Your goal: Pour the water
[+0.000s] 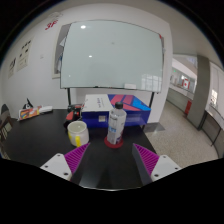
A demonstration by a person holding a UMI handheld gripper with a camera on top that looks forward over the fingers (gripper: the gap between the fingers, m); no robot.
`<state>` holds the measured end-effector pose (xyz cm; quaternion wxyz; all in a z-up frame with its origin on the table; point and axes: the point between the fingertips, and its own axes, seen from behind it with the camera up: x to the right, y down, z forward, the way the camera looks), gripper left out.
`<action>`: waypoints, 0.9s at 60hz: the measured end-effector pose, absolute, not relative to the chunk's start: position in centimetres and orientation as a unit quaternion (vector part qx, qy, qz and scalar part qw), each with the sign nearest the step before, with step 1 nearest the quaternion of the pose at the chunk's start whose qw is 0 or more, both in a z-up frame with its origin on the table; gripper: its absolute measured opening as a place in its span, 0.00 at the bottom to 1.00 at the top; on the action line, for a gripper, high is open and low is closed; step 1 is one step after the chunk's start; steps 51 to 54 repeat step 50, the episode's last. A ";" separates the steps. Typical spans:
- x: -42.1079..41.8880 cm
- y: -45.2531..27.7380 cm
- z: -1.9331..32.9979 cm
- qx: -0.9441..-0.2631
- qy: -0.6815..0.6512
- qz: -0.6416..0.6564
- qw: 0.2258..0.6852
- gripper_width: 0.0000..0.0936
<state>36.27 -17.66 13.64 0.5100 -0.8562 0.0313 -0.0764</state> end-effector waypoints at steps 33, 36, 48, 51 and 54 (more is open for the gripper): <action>30.0 -41.5 20.1 -0.856 0.036 -0.087 0.508 0.90; 30.0 -42.2 20.3 -0.856 0.038 -0.087 0.507 0.90; 30.8 -43.3 20.3 -0.852 0.047 -0.101 0.511 0.90; 31.0 -43.4 20.4 -0.852 0.049 -0.101 0.511 0.90; 31.0 -43.4 20.4 -0.852 0.049 -0.101 0.511 0.90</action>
